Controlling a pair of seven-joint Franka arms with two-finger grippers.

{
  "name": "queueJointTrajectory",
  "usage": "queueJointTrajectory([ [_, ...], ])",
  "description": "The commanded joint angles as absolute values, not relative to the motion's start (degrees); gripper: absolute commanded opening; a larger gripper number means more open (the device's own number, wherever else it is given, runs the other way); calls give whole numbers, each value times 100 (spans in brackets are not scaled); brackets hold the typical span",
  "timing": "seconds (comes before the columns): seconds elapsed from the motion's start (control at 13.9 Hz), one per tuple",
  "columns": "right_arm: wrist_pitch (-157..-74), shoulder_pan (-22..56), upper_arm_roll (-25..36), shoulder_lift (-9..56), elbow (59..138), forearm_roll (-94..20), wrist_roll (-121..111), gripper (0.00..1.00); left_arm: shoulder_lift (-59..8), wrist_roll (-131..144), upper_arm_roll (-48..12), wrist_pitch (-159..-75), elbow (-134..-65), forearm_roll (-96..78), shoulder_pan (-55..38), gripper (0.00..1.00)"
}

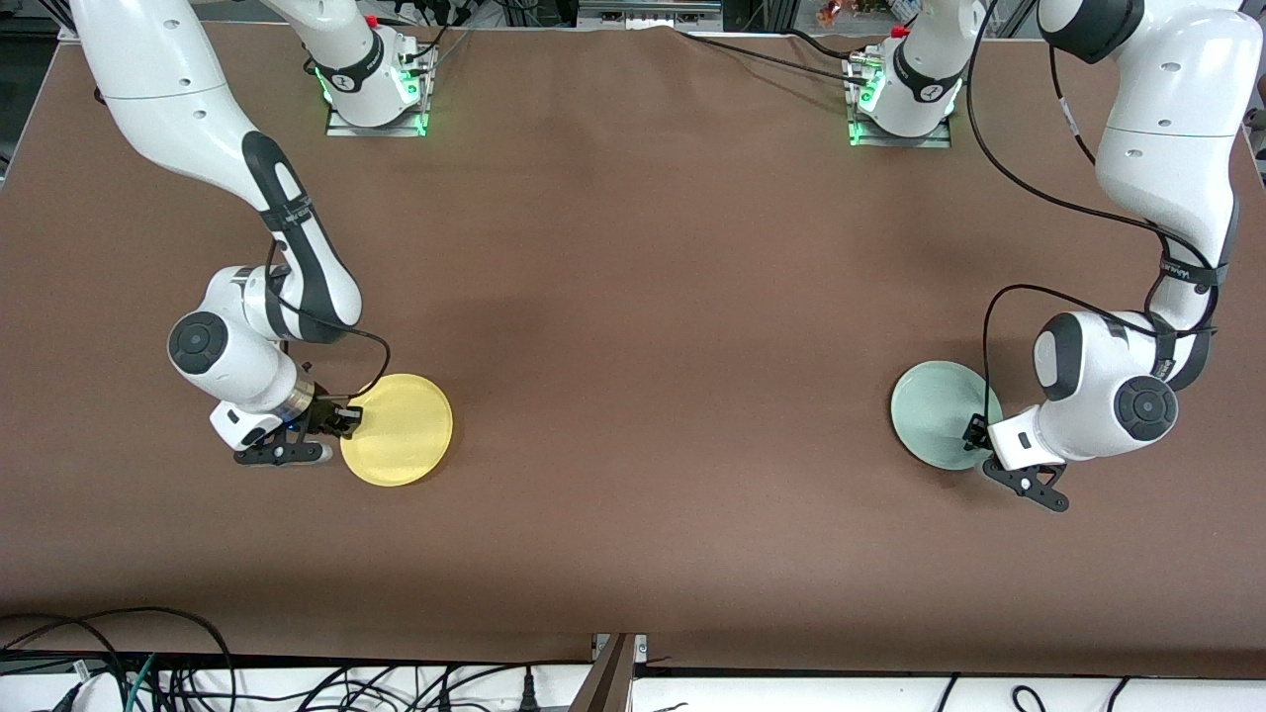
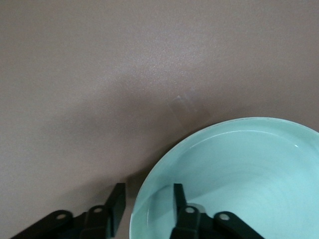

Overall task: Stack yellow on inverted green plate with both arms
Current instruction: 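Grip the yellow plate rim with the right gripper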

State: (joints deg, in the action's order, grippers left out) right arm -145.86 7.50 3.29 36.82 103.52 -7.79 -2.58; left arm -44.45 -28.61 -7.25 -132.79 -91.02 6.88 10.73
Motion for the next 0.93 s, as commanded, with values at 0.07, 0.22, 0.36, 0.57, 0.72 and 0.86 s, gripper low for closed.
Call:
queueJointTrajectory([
  [0.07, -13460, 659, 281, 3621, 9644, -1371, -290, 0, -4526, -3119, -773, -13254, -8982, 826, 1142, 0],
  [0.22, -12852, 659, 299, 3612, 9091, -1415, -264, 0, -4491, -3173, -773, -13202, -8974, 826, 1134, 0],
  [0.36, -12543, 650, 316, 3612, 8642, -1730, -255, 0, -4325, -3147, -791, -13140, -8965, 844, 1081, 0],
  [0.57, -12244, 589, 316, 3621, 8262, -1934, -264, 0, -3860, -3111, -765, -12552, -8869, 1472, 600, 0],
  [0.72, -12243, 545, 325, 3639, 8262, -1934, -281, 0, -3701, -3076, -809, -12507, -8702, 2238, 257, 0],
  [0.86, -12252, 519, 316, 3647, 8271, -1934, -290, 0, -3473, -3050, -756, -12210, -8622, 2670, -165, 0],
])
